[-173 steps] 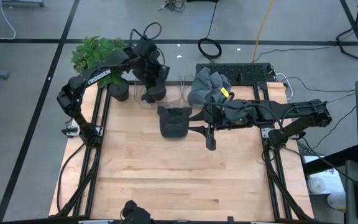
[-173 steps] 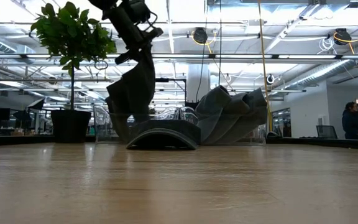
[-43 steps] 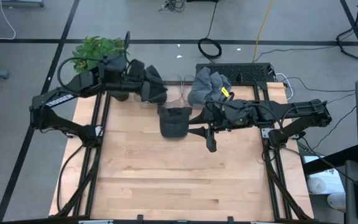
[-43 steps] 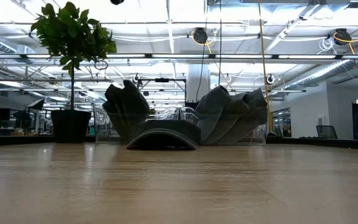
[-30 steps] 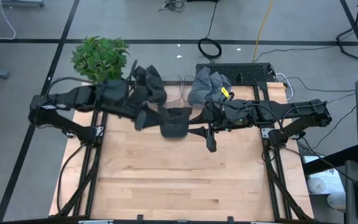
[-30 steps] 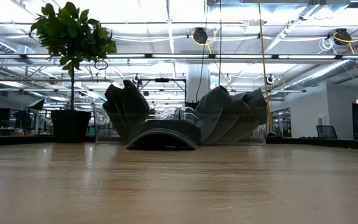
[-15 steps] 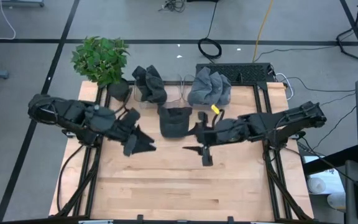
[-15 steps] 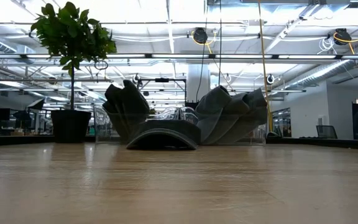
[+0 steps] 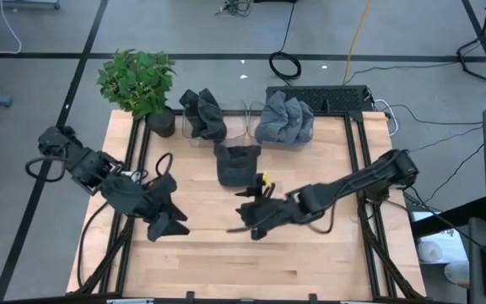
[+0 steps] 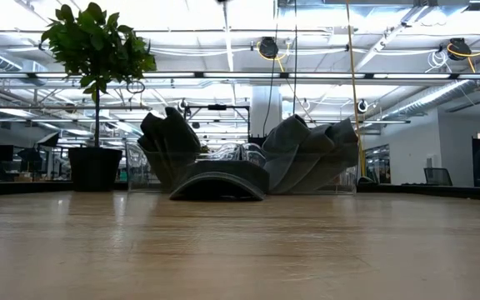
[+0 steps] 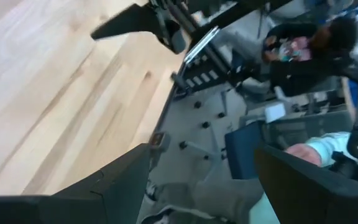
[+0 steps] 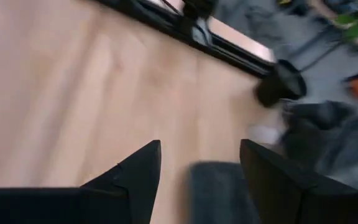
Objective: Pick & Place hat
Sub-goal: Put the black cap into the left transparent bin
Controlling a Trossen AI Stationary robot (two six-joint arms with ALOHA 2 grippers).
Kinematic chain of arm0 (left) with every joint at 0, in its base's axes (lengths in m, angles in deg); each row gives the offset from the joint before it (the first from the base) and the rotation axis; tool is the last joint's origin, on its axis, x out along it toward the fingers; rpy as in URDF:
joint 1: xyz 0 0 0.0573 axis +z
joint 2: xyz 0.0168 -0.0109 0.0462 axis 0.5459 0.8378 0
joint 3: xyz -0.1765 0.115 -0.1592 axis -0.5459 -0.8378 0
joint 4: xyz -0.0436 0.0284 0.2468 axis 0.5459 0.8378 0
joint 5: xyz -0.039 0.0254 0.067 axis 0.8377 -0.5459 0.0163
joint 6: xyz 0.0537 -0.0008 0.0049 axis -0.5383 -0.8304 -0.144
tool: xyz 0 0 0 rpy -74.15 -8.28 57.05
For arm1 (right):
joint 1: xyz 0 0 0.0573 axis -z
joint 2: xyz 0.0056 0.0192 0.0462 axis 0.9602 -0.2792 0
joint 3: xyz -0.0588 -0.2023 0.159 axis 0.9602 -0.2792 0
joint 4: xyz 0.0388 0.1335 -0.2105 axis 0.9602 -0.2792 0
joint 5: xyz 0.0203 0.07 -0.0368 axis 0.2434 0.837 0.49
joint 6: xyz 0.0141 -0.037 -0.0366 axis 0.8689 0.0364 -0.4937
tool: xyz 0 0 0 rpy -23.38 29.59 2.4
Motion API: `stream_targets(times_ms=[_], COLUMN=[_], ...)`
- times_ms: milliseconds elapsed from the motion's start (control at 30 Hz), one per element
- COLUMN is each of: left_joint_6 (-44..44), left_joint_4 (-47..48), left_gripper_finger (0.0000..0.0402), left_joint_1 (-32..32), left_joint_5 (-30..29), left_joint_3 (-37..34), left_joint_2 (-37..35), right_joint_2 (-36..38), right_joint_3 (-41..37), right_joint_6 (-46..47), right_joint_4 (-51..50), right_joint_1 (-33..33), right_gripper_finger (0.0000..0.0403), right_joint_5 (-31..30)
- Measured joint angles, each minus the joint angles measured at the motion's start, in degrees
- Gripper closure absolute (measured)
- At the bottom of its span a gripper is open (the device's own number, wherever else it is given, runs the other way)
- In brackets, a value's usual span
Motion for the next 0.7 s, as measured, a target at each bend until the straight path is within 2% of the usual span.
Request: stream_targets(times_ms=[100,267,400,700], left_joint_6=[1.03,2.03,2.46,1.03], left_joint_4=[3.07,6.08,8.44,13.79], left_gripper_finger=[0.0105,0.0105,0.0105,0.0105], left_joint_1=[-1.15,-2.25,-2.27,-2.16], left_joint_5=[-0.17,-0.16,-0.16,-0.09], left_joint_3=[0.0,0.0,0.0,0.0], left_joint_2=[-0.01,0.0,-0.01,-0.01], right_joint_2=[-3.35,-7.95,-11.89,-18.67], right_joint_3=[0.0,0.0,0.07,0.07], right_joint_6=[-2.99,0.07,0.61,3.7], right_joint_4=[0.01,0.39,0.3,-0.74], right_joint_1=[-0.48,-0.46,-0.42,0.91], right_gripper_finger=[0.019,0.0184,0.0185,0.0185], right_joint_5=[-5.71,-6.66,-10.3,-10.63])
